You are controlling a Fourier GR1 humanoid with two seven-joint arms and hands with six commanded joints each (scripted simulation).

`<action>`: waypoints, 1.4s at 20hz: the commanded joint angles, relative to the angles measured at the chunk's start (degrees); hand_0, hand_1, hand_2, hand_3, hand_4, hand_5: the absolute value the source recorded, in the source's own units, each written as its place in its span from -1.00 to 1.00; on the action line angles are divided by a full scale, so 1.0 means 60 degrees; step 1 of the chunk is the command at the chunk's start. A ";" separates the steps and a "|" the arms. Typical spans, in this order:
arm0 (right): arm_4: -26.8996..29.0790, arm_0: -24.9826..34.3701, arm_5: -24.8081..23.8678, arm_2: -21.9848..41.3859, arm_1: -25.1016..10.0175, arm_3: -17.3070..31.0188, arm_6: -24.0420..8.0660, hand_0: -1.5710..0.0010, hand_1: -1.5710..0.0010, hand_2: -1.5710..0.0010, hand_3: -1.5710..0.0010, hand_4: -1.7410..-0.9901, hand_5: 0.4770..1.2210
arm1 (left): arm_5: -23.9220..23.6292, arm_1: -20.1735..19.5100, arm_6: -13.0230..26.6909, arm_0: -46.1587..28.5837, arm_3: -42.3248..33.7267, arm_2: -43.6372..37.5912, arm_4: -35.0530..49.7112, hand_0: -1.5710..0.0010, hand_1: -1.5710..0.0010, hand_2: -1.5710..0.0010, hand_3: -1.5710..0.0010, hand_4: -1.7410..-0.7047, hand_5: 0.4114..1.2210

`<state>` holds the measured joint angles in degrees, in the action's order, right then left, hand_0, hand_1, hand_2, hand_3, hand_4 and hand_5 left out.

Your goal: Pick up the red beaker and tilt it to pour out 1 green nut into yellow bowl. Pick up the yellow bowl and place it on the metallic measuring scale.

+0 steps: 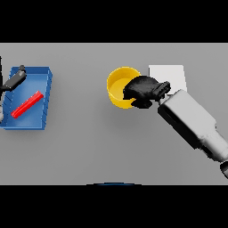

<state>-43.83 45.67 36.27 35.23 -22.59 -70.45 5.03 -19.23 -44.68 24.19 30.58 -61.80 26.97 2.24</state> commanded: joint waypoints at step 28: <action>-0.0467 0.0171 -0.3008 -0.2039 -0.1092 0.4355 0.0849 -1.00 -1.00 -0.76 -0.70 -1.00 1.00 | 0.0086 -0.0220 0.0152 -0.0177 -0.0149 -0.0118 0.0035 1.00 1.00 1.00 1.00 0.96 -0.35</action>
<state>-46.63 46.66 18.26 23.01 -29.14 -44.30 10.09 -18.71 -46.00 25.21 29.52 -62.70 26.26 2.46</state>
